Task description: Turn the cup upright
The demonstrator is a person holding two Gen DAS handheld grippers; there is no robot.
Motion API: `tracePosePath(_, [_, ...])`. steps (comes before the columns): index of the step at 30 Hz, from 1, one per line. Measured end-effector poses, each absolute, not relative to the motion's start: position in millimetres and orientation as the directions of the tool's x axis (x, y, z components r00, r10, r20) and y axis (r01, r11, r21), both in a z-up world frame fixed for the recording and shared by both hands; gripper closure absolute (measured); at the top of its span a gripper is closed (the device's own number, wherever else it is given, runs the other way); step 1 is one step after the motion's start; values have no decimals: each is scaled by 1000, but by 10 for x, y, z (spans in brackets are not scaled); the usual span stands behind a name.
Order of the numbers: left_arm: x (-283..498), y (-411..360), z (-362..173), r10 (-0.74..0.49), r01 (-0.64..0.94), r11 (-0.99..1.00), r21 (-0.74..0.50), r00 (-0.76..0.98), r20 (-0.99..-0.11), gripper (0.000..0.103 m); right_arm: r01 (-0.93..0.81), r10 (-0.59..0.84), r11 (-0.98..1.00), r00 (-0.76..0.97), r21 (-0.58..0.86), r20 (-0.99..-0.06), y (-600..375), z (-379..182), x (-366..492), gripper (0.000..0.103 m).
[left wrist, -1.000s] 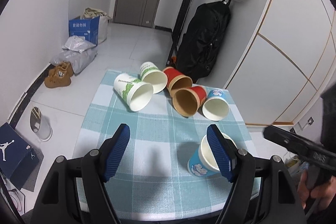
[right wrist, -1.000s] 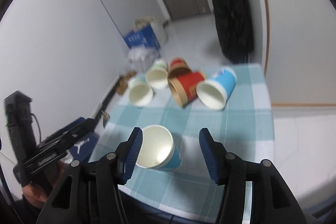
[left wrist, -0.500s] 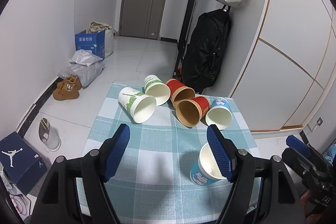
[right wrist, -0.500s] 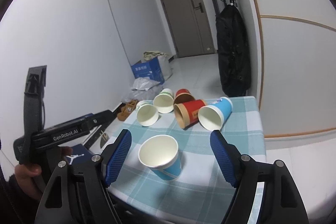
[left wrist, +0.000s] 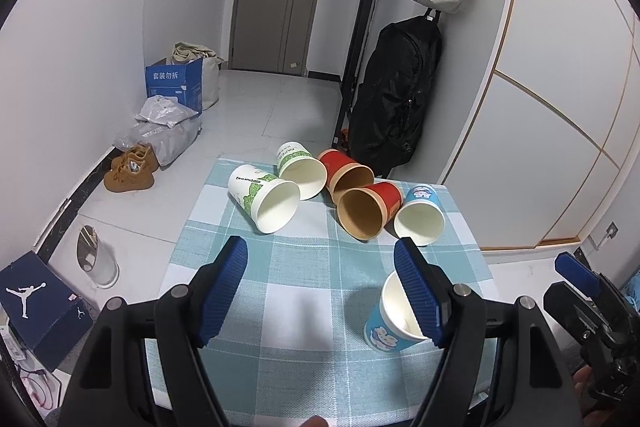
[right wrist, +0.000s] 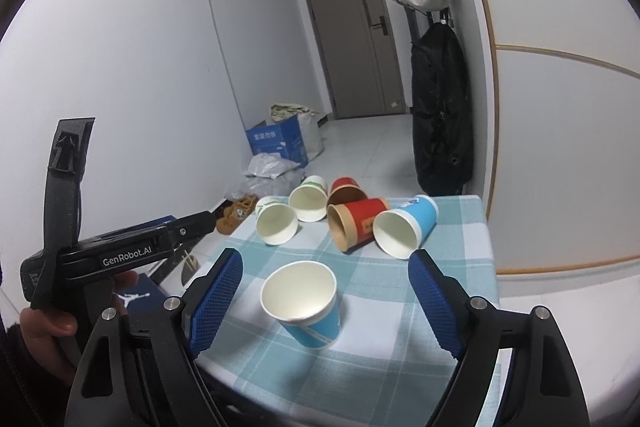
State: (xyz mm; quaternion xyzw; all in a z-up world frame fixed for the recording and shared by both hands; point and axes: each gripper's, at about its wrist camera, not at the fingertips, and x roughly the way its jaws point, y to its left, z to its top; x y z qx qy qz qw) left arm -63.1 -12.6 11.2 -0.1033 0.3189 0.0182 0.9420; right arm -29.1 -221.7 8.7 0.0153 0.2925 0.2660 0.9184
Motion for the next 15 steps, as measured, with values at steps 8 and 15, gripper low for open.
tracePosePath(8, [-636, -145, 100, -29, -102, 978, -180, 793, -609, 31, -472, 493, 862, 692, 186, -527, -2237, 95, -287, 17])
tracePosePath(15, [-645, -178, 108, -48, -79, 980, -181, 791, -610, 31, -471, 495, 861, 692, 192, -525, -2256, 94, -273, 17])
